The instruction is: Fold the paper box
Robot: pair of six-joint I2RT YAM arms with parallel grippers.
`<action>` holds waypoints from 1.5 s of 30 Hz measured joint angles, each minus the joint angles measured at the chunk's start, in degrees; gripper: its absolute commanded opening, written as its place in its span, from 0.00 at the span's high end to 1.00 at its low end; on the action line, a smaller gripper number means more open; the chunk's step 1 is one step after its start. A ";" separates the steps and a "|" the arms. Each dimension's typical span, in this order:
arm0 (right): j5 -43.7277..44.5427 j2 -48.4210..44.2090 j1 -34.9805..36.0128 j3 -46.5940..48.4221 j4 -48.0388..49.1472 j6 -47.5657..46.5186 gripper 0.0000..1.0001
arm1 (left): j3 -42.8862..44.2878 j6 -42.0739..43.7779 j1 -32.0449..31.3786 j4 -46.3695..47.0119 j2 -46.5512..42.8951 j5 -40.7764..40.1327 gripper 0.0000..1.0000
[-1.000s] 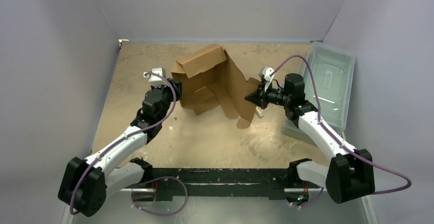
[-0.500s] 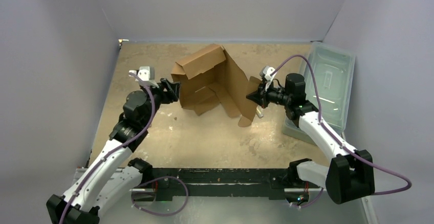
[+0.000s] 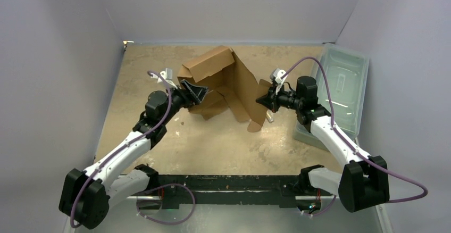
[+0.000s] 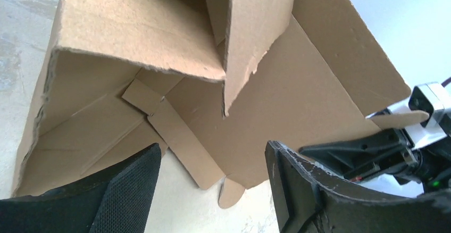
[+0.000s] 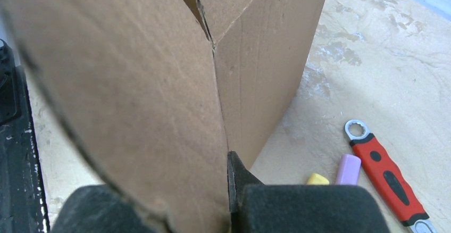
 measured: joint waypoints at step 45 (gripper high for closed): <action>-7.93 -2.12 0.00 0.00 -1.36 -0.79 1.00 | 22.32 -30.71 7.43 -9.42 8.22 -9.84 0.50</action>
